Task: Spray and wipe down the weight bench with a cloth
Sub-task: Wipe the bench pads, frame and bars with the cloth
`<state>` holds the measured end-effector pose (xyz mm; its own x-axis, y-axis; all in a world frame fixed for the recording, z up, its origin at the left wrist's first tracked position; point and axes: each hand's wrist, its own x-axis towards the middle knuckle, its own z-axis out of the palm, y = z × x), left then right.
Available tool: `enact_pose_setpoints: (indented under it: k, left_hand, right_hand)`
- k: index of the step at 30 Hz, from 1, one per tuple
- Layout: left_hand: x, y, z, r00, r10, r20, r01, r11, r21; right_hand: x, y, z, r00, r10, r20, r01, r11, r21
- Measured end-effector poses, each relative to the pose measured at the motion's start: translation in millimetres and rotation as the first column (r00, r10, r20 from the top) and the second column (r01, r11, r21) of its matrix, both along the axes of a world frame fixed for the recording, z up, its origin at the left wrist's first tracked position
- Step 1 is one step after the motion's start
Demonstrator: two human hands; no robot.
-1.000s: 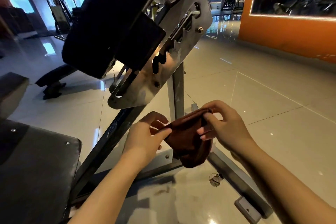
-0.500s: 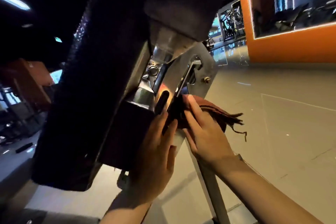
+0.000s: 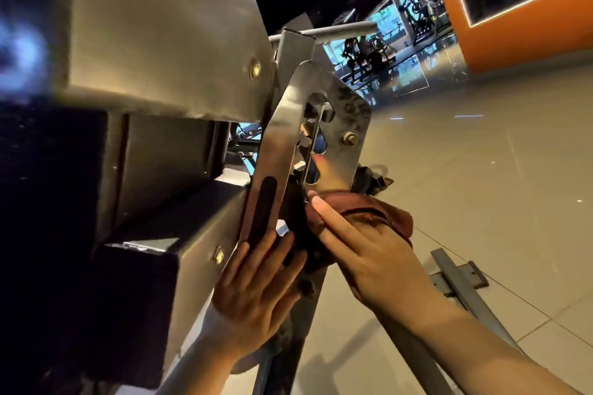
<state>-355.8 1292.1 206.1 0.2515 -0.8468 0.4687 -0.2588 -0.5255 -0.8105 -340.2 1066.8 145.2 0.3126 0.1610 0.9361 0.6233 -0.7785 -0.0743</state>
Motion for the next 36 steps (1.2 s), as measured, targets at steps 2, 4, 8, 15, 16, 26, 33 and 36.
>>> enact_pose_setpoints:
  k: [2,4,8,15,16,26,33,36]
  left_hand:
    - [2.9,-0.6,-0.9,1.0,-0.017,0.011,0.018,1.0,-0.006]
    - [5.0,0.3,-1.6,1.0,-0.023,0.019,0.024,1.0,-0.01]
    - [5.5,1.7,-3.8,0.999,-0.01,0.037,0.01,1.0,-0.004]
    - [7.3,2.7,-6.2,0.999,-0.052,0.007,0.053,0.999,-0.009]
    - [8.1,3.3,-5.9,0.998,-0.058,-0.001,0.058,0.998,-0.006]
    - [8.3,1.7,-6.5,0.999,0.012,0.03,-0.012,1.0,-0.013]
    - [9.6,5.2,-8.0,0.997,-0.077,-0.02,0.076,0.997,-0.03]
    - [9.4,6.3,-8.0,0.996,-0.084,-0.032,0.083,0.996,-0.033]
  right_hand:
    - [4.2,-1.6,0.6,1.0,0.024,0.013,-0.024,1.0,0.016]
    - [3.8,-4.9,4.3,0.997,0.071,0.006,-0.072,0.994,0.079]
    - [4.3,-12.2,34.3,0.995,0.091,0.035,-0.097,0.968,0.23]
    - [-5.0,31.2,-13.0,0.99,0.082,0.116,-0.107,0.969,0.225]
    - [-7.5,33.7,-20.6,0.992,0.089,0.093,-0.105,0.976,0.189]
    - [10.3,-13.4,56.7,0.99,-0.006,0.142,-0.044,0.936,0.349]
    - [-3.2,32.7,-8.2,0.983,0.047,0.179,-0.071,0.989,0.131]
    - [-6.7,25.5,-7.4,0.985,0.015,0.175,-0.014,1.0,-0.009]
